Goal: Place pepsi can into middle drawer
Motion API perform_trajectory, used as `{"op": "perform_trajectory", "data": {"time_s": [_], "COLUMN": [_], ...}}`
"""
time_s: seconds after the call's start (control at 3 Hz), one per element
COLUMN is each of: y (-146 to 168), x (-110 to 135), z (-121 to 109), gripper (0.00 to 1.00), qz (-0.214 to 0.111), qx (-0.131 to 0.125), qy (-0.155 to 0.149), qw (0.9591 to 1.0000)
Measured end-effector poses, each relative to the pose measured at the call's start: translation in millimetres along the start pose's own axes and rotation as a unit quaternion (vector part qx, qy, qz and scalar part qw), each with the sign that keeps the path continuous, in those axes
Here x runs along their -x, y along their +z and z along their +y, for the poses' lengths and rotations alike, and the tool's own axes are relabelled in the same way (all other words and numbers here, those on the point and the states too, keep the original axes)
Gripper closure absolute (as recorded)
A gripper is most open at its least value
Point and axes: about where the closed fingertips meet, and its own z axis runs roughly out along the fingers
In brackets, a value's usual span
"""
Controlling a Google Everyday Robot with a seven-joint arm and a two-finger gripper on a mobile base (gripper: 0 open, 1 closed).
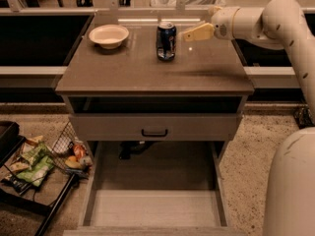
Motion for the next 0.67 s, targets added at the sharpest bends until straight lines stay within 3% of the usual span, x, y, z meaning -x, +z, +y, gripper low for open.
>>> {"op": "perform_trajectory", "data": {"time_s": [0.33, 0.67], "y": [24.1, 40.7], "x": [5.3, 13.3], "z": [2.2, 19.0], "gripper": [0.0, 0.0], "qz": [-0.025, -0.035], "qx": [0.012, 0.027], "qy": [0.021, 0.029], "qw": [0.9994, 0.9986]}}
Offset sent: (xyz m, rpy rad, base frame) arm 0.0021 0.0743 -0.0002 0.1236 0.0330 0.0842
